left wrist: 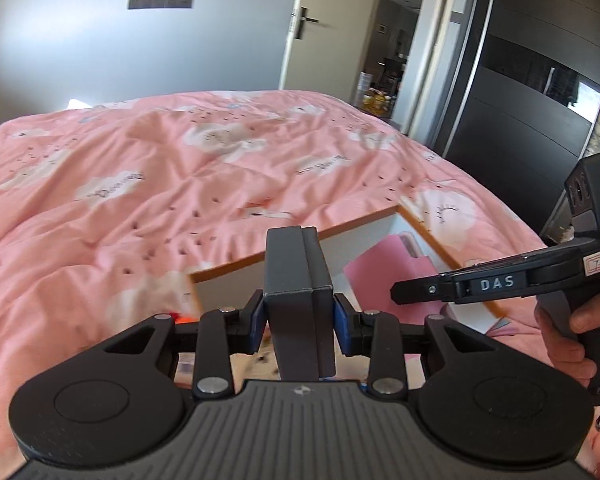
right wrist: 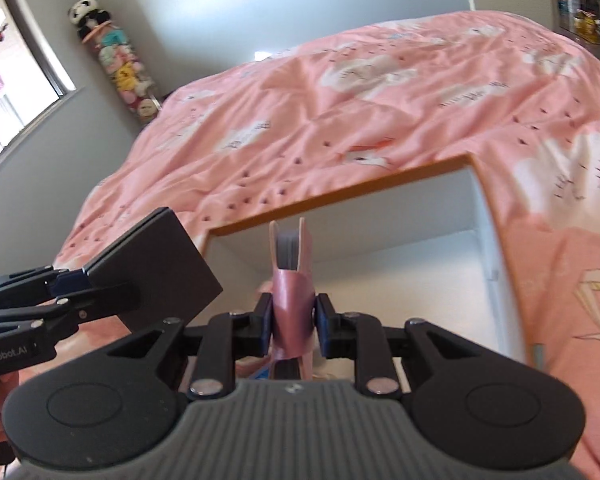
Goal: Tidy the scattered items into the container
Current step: 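Carry the notebook with the right gripper into the orange box while the left gripper lowers the black box inside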
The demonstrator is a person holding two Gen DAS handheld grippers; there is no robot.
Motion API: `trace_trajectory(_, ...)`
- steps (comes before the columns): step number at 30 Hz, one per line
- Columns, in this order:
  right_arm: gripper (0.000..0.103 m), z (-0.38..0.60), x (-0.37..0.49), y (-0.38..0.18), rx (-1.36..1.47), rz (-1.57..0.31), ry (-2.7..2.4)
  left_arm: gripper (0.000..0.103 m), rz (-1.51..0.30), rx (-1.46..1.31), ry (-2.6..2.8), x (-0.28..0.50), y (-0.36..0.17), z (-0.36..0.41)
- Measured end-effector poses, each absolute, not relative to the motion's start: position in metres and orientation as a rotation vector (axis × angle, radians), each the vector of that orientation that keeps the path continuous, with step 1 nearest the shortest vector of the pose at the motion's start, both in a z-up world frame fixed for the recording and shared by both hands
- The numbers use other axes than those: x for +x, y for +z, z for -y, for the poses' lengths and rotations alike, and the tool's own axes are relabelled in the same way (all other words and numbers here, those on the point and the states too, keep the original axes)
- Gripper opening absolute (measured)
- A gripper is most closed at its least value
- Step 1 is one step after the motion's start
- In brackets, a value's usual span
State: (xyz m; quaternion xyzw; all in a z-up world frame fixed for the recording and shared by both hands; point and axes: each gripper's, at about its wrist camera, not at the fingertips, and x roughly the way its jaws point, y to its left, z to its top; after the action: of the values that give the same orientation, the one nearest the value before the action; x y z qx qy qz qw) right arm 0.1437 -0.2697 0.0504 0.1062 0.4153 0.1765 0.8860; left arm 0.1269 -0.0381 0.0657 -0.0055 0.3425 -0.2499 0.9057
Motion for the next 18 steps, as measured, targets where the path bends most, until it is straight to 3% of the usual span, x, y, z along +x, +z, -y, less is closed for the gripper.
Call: trace_trajectory(18,0.024,0.305,0.176,-0.011,0.189,-1.024,0.258,0.040,-0.857,0.091,-0.571,0.155,-0.036,0.138)
